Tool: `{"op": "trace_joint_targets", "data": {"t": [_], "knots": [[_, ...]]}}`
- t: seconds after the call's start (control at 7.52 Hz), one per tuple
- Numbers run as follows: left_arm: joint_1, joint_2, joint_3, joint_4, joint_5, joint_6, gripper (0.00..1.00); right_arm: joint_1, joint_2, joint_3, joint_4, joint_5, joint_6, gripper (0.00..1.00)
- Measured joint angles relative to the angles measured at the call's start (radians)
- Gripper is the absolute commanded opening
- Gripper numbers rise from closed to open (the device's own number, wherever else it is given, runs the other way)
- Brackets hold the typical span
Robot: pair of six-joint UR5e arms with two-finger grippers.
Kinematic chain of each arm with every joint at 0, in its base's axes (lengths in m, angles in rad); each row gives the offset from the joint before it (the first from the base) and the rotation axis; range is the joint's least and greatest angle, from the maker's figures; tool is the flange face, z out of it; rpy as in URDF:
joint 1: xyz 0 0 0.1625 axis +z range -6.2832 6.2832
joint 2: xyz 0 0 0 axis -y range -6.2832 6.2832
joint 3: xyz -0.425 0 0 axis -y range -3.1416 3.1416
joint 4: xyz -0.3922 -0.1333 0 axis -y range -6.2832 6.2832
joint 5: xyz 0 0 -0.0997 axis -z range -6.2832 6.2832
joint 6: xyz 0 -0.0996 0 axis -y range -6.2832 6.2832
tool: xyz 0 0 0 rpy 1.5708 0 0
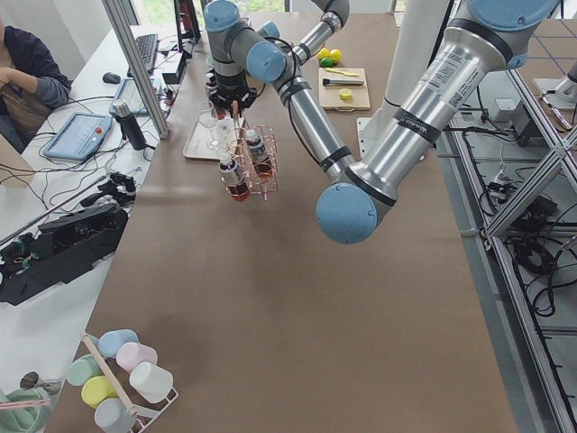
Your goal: Take tea from basket to plate
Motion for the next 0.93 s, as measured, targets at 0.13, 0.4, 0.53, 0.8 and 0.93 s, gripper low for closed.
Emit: {"op": "trace_joint_targets", "data": {"t": [0.13, 0.4, 0.53, 0.8, 0.93], "knots": [[-0.051, 0.029, 0.03, 0.0, -0.011, 0.094, 0.0, -0.018, 0.0, -0.011, 0.011, -0.022, 0.0, 0.0], [-0.151, 0.055, 0.134, 0.002, -0.016, 0.286, 0.0, -0.041, -0.006, -0.02, 0.024, -0.051, 0.0, 0.99], [-0.2, 0.056, 0.212, 0.008, -0.017, 0.381, 0.0, -0.044, -0.006, -0.02, 0.03, -0.054, 0.003, 1.0], [-0.275, 0.032, 0.391, 0.01, -0.018, 0.519, 0.0, -0.048, -0.008, -0.019, 0.034, -0.055, 0.054, 1.0], [-0.303, 0.023, 0.451, 0.006, -0.019, 0.555, 0.0, -0.049, -0.009, -0.018, 0.034, -0.055, 0.061, 1.0]]}}
